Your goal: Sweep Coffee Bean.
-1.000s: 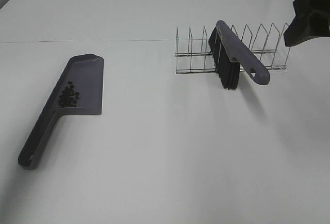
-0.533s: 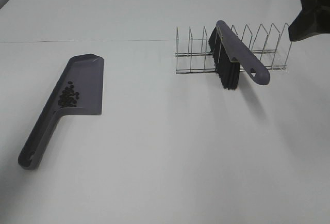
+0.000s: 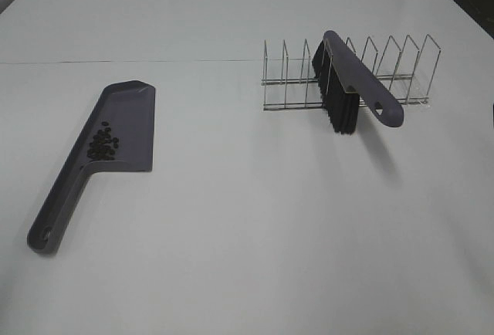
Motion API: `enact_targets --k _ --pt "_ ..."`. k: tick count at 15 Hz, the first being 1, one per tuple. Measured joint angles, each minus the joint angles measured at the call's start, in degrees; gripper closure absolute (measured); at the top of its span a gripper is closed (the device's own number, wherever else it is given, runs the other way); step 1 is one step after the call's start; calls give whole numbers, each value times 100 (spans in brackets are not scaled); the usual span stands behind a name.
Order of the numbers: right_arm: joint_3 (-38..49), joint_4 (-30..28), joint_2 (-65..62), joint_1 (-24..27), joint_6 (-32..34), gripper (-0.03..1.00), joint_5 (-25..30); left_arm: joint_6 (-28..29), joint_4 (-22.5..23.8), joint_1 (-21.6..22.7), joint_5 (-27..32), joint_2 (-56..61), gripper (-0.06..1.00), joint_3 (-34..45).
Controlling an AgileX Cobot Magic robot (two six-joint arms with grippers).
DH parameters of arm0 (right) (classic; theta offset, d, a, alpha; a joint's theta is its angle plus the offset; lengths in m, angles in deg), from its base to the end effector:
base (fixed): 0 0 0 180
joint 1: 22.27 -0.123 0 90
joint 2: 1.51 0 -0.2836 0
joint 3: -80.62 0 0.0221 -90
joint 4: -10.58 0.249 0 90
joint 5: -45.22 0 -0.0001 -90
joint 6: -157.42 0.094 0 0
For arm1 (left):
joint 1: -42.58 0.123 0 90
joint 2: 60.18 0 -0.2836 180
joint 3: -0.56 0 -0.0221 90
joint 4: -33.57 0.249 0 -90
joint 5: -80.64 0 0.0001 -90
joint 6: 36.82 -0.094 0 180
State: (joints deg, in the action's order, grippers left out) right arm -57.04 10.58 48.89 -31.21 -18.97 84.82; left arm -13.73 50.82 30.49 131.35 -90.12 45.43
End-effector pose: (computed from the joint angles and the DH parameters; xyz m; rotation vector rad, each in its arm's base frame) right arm 0.1367 0.0215 0.2883 -0.1075 2.3099 0.1116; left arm 0.0674 0.0076 0.2996 -0.1298 2.1461 0.0074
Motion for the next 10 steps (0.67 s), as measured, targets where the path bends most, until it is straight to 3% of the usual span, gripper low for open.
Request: enact_targets --k 4,7,10 --pt "567 0 -1169 0 0 23 304 -527 -286 0 63 877 16 258" --pt "584 0 -1960 0 0 23 1003 -1192 -848 0 57 1152 17 258" --pt "584 0 -2366 0 23 23 1541 -1364 -963 0 286 1186 17 201"
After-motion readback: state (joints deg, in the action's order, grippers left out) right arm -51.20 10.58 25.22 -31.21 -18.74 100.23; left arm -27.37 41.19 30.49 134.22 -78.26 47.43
